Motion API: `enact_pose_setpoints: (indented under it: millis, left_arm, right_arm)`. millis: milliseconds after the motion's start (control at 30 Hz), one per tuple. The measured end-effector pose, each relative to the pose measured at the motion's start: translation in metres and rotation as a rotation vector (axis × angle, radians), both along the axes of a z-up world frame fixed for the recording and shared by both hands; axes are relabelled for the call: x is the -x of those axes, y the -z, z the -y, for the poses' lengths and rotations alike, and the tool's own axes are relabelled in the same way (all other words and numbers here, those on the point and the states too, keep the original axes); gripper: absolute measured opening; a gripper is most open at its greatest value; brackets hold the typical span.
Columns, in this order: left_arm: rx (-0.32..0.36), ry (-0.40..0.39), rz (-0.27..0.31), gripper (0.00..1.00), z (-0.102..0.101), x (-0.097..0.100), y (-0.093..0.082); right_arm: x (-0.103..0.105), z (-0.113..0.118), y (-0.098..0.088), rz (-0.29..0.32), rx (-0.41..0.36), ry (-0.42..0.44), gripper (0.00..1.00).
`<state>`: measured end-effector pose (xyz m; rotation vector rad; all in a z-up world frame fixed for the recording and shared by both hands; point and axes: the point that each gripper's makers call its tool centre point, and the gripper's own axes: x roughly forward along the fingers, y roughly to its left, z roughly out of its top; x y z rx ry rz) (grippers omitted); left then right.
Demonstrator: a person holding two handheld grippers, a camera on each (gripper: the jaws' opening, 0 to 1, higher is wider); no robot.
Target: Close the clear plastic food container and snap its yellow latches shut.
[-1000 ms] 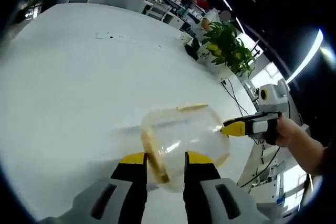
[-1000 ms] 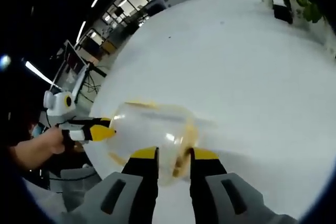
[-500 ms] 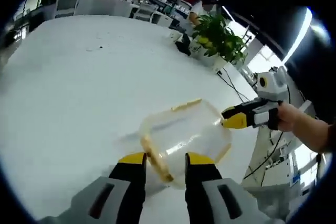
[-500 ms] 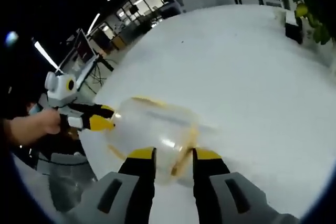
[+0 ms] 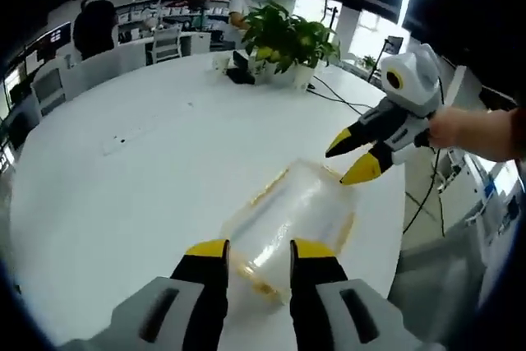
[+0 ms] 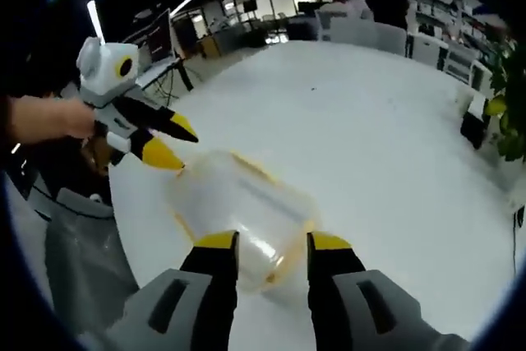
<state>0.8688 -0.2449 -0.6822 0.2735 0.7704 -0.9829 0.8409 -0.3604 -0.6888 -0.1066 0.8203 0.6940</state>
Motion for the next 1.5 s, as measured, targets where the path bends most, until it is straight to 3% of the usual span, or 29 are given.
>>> enact_pose_setpoints:
  millis: [133, 533, 1100, 1267, 1500]
  left_arm:
    - [-0.020, 0.115, 0.024, 0.21, 0.014, 0.005, 0.001]
    - [-0.070, 0.292, 0.066, 0.18, 0.043, 0.006, 0.010]
    - [-0.076, 0.312, 0.070, 0.18, 0.054, -0.001, 0.016]
    - [-0.085, 0.306, 0.071, 0.19, 0.053, -0.005, 0.017]
    - [-0.094, 0.304, 0.087, 0.23, 0.054, -0.010, 0.016]
  right_arm:
    - [0.000, -0.011, -0.002, 0.064, 0.032, -0.093, 0.22]
    - [-0.007, -0.032, 0.006, 0.067, 0.023, -0.170, 0.17]
    - [0.004, -0.041, 0.016, 0.053, 0.038, -0.243, 0.17]
    - [0.011, -0.044, 0.017, 0.026, 0.011, -0.266, 0.21]
    - [0.021, -0.045, 0.016, 0.047, 0.032, -0.331, 0.24]
